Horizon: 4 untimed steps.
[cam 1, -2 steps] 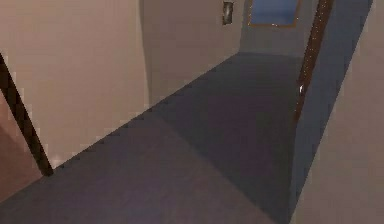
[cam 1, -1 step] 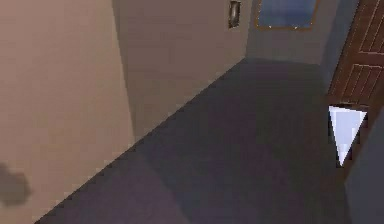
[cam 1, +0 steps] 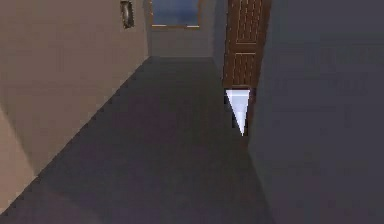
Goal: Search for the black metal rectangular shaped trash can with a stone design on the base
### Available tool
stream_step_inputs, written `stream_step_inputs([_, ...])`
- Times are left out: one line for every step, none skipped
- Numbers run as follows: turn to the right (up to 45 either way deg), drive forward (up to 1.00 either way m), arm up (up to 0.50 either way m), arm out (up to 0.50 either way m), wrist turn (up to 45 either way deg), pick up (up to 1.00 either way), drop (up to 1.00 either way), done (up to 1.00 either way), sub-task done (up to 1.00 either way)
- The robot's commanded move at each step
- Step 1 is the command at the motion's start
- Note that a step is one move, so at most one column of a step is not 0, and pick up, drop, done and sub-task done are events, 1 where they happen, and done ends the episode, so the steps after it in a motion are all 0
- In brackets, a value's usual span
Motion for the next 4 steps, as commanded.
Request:
stream_step_inputs([0.0,1.0,0.0,0.0,0.0,0.0,0.0,0.0,0.0])
stream_step_inputs([0.0,1.0,0.0,0.0,0.0,0.0,0.0,0.0,0.0])
stream_step_inputs([6.0,0.0,0.0,0.0,0.0,0.0,0.0,0.0,0.0])
stream_step_inputs([0.0,0.2,0.0,0.0,0.0,0.0,0.0,0.0,0.0])
